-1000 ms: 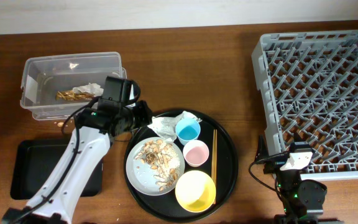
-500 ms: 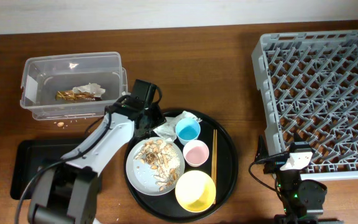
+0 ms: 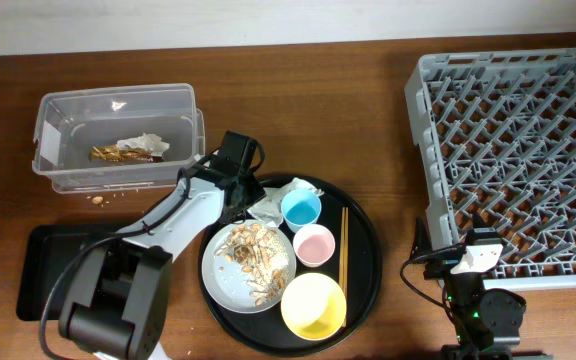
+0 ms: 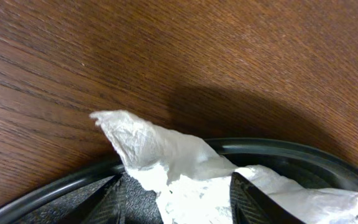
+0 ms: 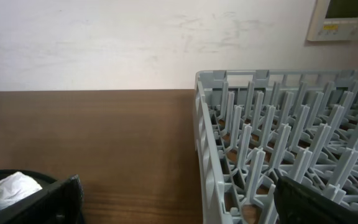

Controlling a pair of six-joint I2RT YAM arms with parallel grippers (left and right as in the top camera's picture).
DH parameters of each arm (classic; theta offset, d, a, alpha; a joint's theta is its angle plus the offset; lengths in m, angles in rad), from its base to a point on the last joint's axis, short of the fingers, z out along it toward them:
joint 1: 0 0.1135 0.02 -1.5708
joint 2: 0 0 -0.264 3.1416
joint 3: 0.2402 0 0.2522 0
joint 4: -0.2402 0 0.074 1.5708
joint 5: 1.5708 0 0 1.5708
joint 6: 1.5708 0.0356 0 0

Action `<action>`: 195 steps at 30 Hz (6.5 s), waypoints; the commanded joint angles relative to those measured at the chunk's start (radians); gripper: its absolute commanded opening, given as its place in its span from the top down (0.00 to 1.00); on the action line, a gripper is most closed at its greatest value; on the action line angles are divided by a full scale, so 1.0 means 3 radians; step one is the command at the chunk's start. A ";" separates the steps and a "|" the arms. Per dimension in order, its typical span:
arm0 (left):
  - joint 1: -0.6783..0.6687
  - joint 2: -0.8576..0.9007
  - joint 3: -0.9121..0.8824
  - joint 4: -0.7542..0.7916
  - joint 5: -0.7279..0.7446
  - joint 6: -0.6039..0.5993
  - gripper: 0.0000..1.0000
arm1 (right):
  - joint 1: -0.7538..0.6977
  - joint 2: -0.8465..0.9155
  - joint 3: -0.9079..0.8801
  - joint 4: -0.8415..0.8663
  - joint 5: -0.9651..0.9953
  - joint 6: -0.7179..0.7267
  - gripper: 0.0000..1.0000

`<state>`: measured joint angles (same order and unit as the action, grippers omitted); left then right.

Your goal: Sort waste into correct bins and load items into the dishwasher rack

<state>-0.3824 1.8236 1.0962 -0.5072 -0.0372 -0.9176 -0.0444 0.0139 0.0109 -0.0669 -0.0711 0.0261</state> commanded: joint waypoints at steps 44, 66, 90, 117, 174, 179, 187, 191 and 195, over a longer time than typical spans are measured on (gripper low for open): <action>-0.0421 0.0188 0.0106 0.0064 -0.0528 -0.0041 0.99 | -0.0006 -0.0025 -0.0018 -0.0018 0.0014 0.0013 0.01; 0.0065 -0.1469 0.0312 -0.0177 -0.2177 0.0057 0.99 | -0.0006 -0.0025 -0.0018 -0.0018 0.0014 0.0013 0.01; 0.1069 -0.0800 0.0310 0.1030 -0.1999 0.0043 0.98 | -0.0006 -0.0025 -0.0018 -0.0018 0.0014 0.0013 0.01; 0.0724 -0.2244 0.0310 -0.0362 -0.0782 0.0621 0.14 | -0.0006 -0.0025 -0.0018 -0.0018 0.0014 0.0013 0.01; 0.2326 -0.2001 0.0225 -0.1817 0.0484 0.0669 0.01 | -0.0006 -0.0025 -0.0009 0.1737 -0.2950 0.4084 0.01; 0.2326 -0.2003 0.0225 -0.1817 0.0484 0.0669 0.01 | -0.0008 0.0029 0.0518 0.1802 -0.2496 0.4135 0.01; 0.2326 -0.2003 0.0225 -0.1816 0.0486 0.0669 0.01 | -0.0006 0.1317 0.2388 -0.0936 -0.2628 0.1756 0.02; 0.2326 -0.2003 0.0225 -0.1817 0.0484 0.0669 0.01 | 0.0000 0.2187 0.3394 -0.2218 -0.2188 0.0899 0.02; 0.2326 -0.2003 0.0225 -0.1817 0.0484 0.0669 0.01 | 0.0303 0.2789 0.4028 -0.2894 -0.1567 0.0624 0.02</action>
<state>0.3103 1.2224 1.1675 -1.0515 0.1013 -0.7044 -0.0303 0.7429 1.0931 -0.8543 -0.7334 0.3901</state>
